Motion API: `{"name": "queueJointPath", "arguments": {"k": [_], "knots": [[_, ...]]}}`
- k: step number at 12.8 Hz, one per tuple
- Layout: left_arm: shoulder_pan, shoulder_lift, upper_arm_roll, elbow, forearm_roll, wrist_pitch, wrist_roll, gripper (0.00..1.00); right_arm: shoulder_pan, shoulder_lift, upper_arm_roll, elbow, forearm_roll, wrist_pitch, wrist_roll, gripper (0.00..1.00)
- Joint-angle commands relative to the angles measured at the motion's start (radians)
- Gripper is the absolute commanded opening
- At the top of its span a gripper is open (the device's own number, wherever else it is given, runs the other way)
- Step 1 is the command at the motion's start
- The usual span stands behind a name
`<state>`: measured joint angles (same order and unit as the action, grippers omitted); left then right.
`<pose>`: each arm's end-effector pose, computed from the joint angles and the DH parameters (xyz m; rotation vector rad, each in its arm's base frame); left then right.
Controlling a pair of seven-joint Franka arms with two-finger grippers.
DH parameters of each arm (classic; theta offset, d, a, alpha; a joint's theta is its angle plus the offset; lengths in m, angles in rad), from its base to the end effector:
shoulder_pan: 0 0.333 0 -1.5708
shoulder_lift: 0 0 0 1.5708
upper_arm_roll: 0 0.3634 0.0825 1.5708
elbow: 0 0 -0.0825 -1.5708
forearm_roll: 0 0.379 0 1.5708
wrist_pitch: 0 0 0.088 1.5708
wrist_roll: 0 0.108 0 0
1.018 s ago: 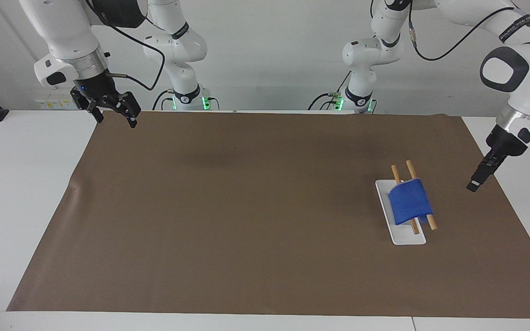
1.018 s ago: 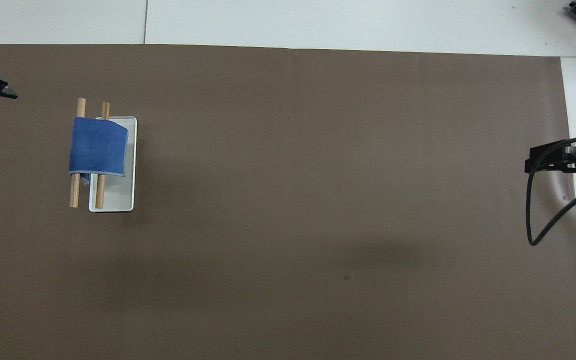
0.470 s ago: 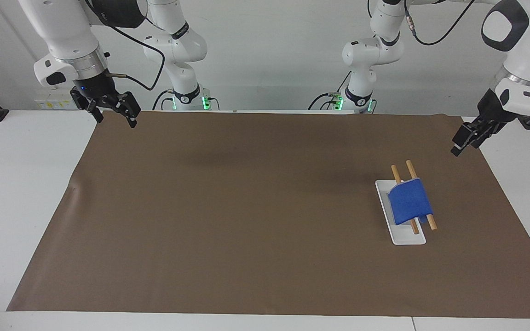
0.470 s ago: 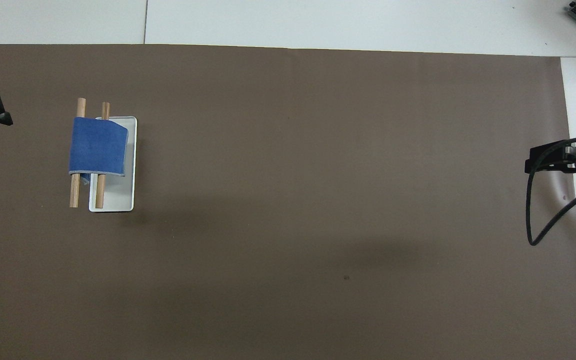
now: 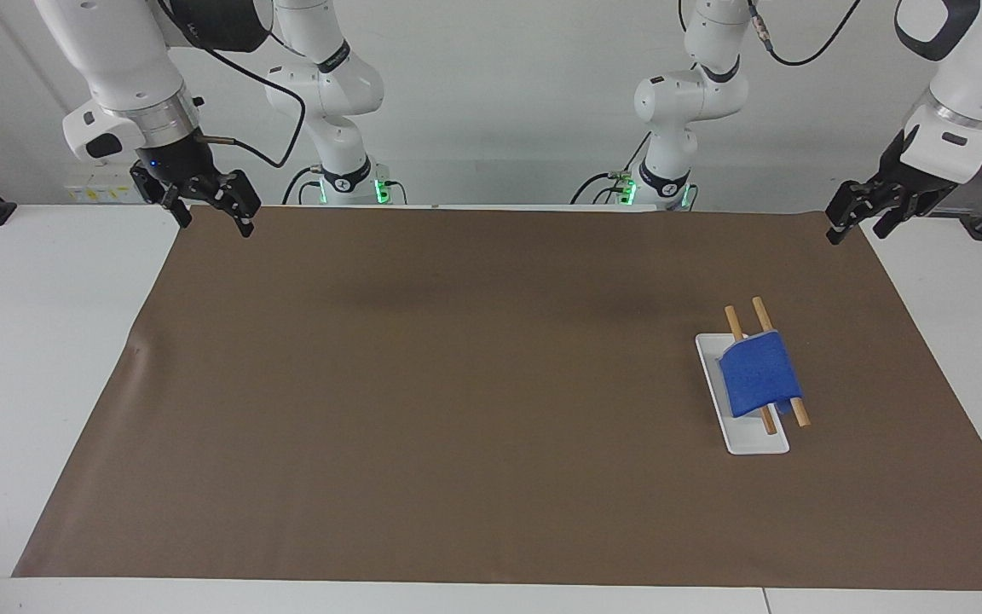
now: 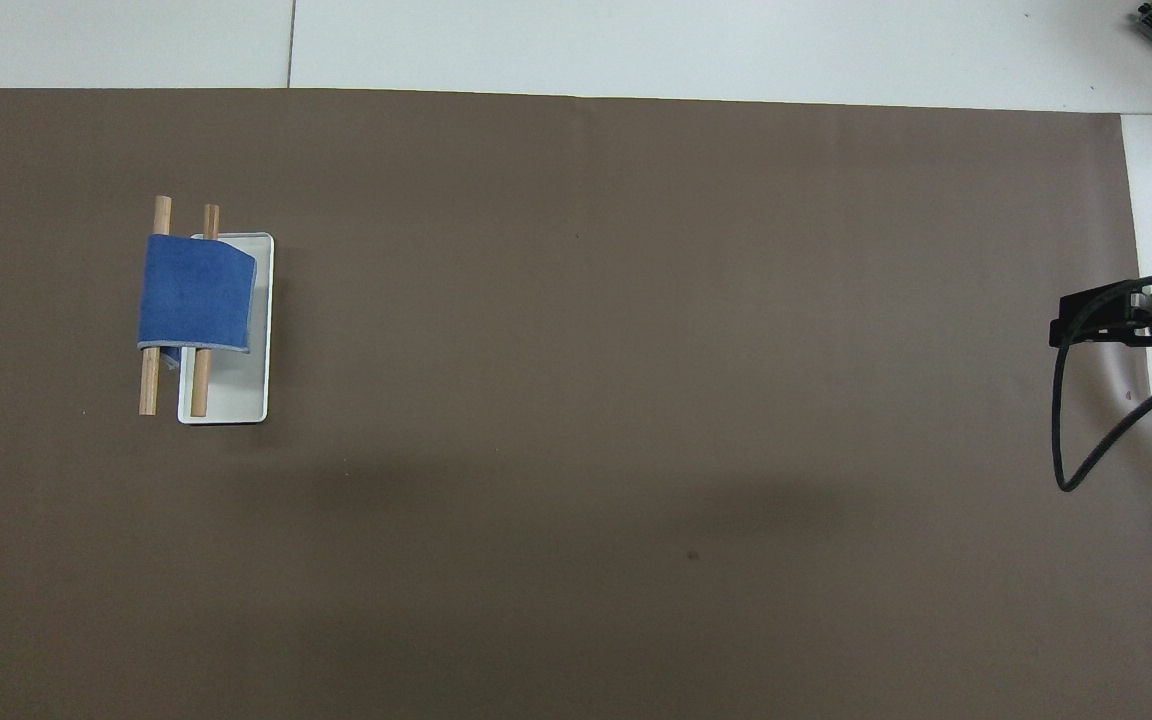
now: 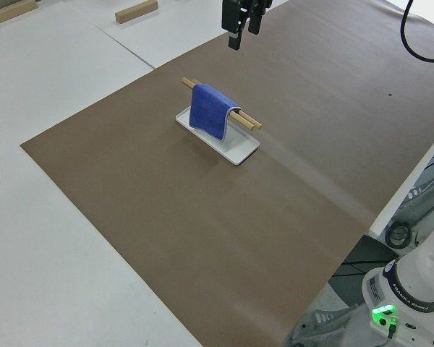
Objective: Right arm passes towel to left arm to hang
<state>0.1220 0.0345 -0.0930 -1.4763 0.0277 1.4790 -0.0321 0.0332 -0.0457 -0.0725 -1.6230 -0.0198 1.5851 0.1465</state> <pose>0.5525 0.0204 0.6878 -3.1152 -0.0985 0.0493 0.5337 -0.0242 0.6725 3.1121 -0.2895 0.0134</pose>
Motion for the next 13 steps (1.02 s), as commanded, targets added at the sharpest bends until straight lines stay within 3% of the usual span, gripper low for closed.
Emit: {"name": "queueJointPath", "arguments": {"k": [1,2,4,6,13], "knots": [[-0.007,-0.042,0.001,-0.061,0.037,-0.008,0.038,0.77,0.001,-0.006,-0.007,-0.005,0.018,-0.014,-0.016,1.0],[-0.01,-0.041,-0.002,-0.059,0.038,-0.002,0.038,0.81,0.001,-0.006,-0.006,-0.005,0.018,-0.014,-0.016,1.0],[-0.021,-0.042,-0.002,-0.064,0.037,0.023,0.046,1.0,0.001,-0.006,-0.007,-0.005,0.018,-0.014,-0.016,1.0],[-0.016,-0.05,-0.002,-0.091,0.035,0.085,0.051,1.0,0.001,-0.006,-0.006,-0.005,0.018,-0.014,-0.016,1.0],[-0.022,-0.054,-0.004,-0.102,0.032,0.093,0.064,1.0,0.001,-0.006,-0.007,-0.005,0.018,-0.013,-0.018,1.0]]}}
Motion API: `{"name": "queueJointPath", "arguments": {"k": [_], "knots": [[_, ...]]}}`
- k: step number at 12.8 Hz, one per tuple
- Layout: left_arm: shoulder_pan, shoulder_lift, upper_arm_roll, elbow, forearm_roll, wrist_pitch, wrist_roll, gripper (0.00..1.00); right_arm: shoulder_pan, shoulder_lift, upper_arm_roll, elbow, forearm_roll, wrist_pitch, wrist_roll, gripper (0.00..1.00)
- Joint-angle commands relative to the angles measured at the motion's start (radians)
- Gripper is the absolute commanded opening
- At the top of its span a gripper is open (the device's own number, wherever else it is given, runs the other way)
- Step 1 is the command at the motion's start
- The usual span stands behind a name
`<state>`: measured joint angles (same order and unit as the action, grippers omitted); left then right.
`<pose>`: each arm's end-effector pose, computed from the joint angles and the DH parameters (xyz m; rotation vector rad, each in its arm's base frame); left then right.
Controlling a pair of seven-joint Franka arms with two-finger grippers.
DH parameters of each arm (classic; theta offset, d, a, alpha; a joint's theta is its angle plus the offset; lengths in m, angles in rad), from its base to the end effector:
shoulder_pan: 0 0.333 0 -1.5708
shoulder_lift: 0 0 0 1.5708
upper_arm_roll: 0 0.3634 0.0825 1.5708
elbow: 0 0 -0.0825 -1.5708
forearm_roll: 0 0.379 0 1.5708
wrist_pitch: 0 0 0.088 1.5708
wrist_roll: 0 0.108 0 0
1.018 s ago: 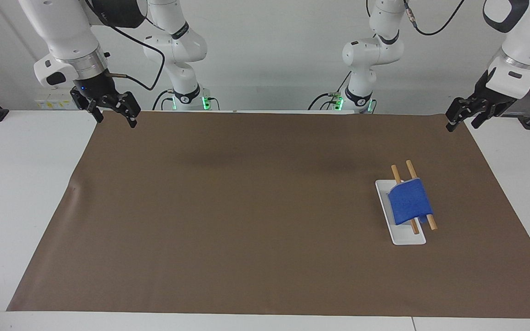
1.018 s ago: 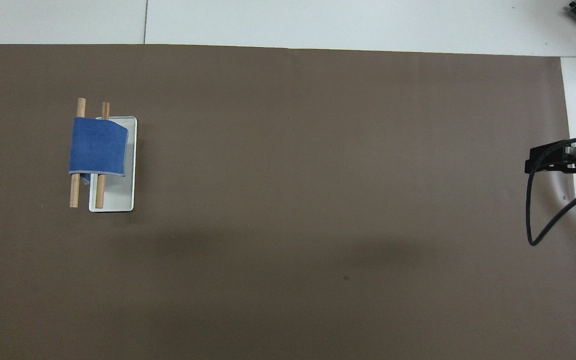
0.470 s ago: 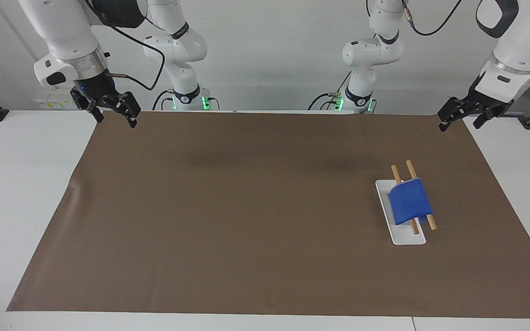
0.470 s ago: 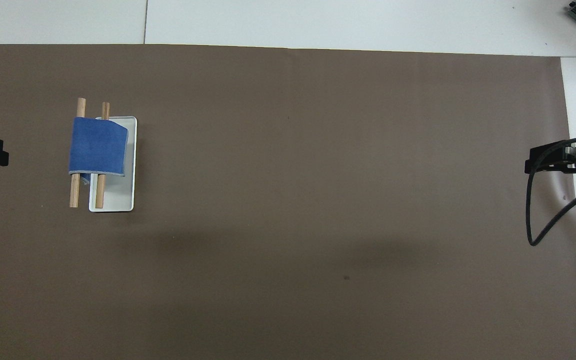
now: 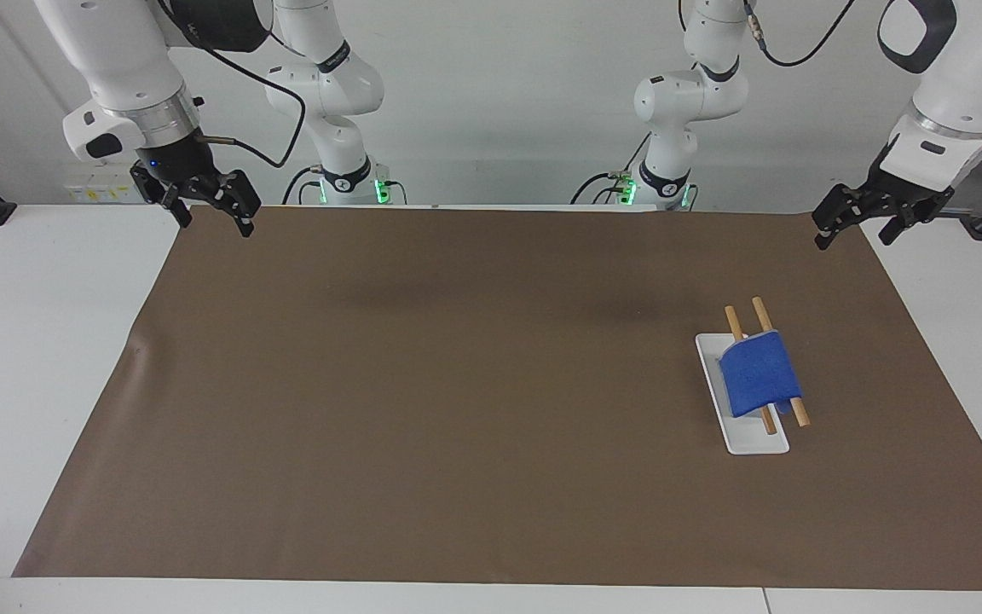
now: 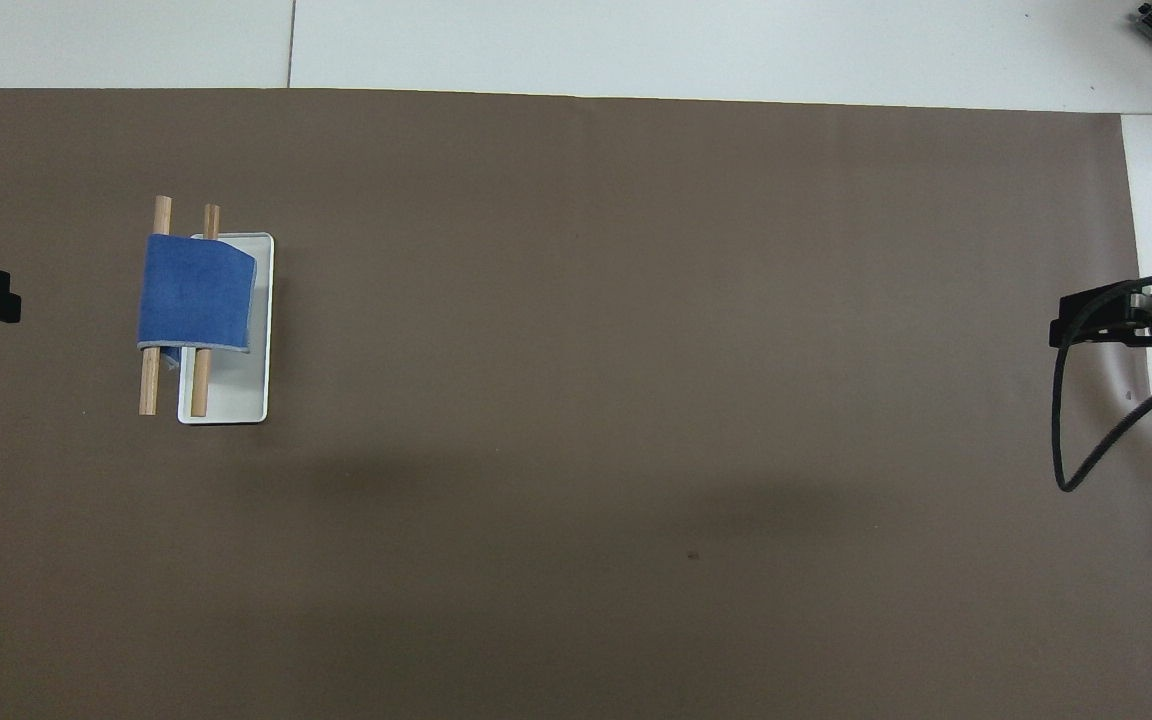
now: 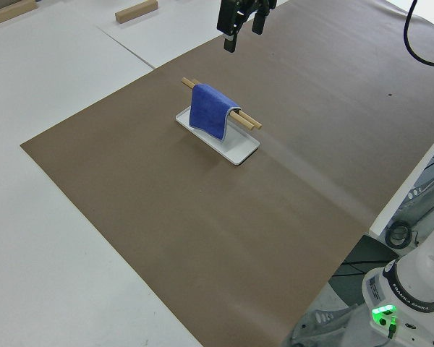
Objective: Right arm passes towel to left arm to hang
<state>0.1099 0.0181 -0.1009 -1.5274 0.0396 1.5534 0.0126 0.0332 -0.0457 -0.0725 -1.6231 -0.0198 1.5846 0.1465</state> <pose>0.5546 0.0100 0.6797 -3.1037 0.0042 -0.0118 0.5336 -0.0242 0.6724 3.1121 -0.2895 0.0124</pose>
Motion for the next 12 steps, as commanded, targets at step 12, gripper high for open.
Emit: {"name": "queueJointPath", "arguments": {"k": [12], "knots": [[-0.006,-0.041,0.006,-0.073,-0.03,0.076,0.067,1.0,0.001,-0.006,-0.006,-0.005,0.018,-0.012,-0.019,1.0]]}}
